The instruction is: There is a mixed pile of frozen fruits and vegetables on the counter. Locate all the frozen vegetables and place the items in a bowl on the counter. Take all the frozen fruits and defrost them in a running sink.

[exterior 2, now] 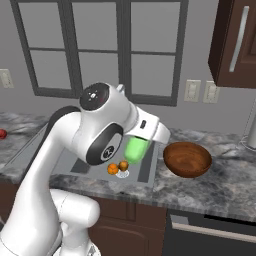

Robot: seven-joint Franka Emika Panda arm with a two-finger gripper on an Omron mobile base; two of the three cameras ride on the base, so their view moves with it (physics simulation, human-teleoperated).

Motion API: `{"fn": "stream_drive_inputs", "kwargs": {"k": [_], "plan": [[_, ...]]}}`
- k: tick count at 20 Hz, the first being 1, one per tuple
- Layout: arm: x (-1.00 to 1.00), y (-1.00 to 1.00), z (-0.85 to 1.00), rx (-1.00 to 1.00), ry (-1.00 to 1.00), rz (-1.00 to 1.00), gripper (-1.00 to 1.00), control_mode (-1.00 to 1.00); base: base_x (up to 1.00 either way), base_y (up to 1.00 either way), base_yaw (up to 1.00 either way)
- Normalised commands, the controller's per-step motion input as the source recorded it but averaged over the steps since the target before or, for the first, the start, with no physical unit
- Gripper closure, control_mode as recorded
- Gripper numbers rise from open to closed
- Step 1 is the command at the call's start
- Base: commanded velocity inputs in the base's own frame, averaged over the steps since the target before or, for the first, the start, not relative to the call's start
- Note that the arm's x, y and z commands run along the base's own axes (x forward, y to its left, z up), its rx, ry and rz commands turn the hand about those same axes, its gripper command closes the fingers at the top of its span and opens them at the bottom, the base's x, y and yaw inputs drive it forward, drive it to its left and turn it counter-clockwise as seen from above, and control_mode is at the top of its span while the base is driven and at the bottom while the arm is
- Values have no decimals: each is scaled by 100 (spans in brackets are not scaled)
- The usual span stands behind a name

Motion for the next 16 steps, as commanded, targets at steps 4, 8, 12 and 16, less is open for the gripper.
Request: {"fn": "stream_drive_inputs", "kwargs": {"k": [4,8,12,16], "plan": [[27,-10,-27,0,0,0,100,-100,0,0,0],[17,-21,-29,0,0,0,100,-100,0,0,0],[22,-13,-21,0,0,0,100,-100,0,0,0],[30,-10,-17,0,0,0,100,-100,0,0,0]]}}
